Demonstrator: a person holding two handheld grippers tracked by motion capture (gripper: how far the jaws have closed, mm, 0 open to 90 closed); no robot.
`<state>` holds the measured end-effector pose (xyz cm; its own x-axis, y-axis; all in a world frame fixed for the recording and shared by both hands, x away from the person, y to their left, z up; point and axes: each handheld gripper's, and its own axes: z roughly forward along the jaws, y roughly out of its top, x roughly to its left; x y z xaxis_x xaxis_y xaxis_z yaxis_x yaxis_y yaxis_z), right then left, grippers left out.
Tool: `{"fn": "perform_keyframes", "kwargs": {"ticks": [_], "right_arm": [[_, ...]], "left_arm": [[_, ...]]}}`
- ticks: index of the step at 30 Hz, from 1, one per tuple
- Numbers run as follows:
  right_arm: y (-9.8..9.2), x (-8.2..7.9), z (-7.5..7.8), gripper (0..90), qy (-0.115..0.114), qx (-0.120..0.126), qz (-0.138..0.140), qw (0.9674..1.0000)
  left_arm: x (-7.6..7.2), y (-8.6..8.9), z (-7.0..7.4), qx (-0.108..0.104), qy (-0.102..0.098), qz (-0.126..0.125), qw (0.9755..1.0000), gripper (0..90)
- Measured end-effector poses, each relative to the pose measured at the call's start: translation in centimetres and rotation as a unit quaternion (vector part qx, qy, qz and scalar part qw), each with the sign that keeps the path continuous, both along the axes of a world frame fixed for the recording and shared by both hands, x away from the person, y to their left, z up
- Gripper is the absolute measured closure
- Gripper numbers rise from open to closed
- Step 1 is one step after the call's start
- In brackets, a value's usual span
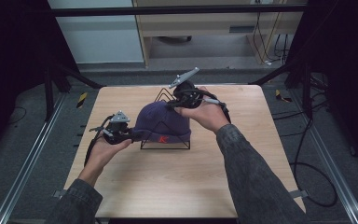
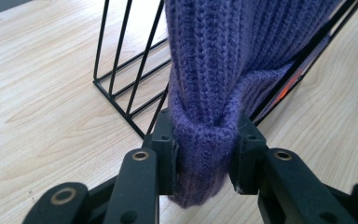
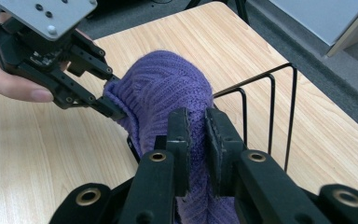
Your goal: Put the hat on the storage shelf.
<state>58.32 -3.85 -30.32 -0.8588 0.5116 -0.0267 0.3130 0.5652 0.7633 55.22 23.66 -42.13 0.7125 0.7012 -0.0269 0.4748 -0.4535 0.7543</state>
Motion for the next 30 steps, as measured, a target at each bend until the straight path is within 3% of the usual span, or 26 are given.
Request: {"fn": "perform_keyframes", "kwargs": {"ticks": [21,30], "right_arm": [[0.6,0.1,-0.9,79.9,0.013,-0.008,0.003,0.9999],[0.7,0.1,-0.9,73.4,0.012,-0.007,0.0,0.9999]], "left_arm": [[0.1,0.2,-1.2,0.003,0.012,0.004,0.9999,66.6],[0.3,0.2,-1.5,0.014,0.015,0.002,0.9998,65.5]]}}
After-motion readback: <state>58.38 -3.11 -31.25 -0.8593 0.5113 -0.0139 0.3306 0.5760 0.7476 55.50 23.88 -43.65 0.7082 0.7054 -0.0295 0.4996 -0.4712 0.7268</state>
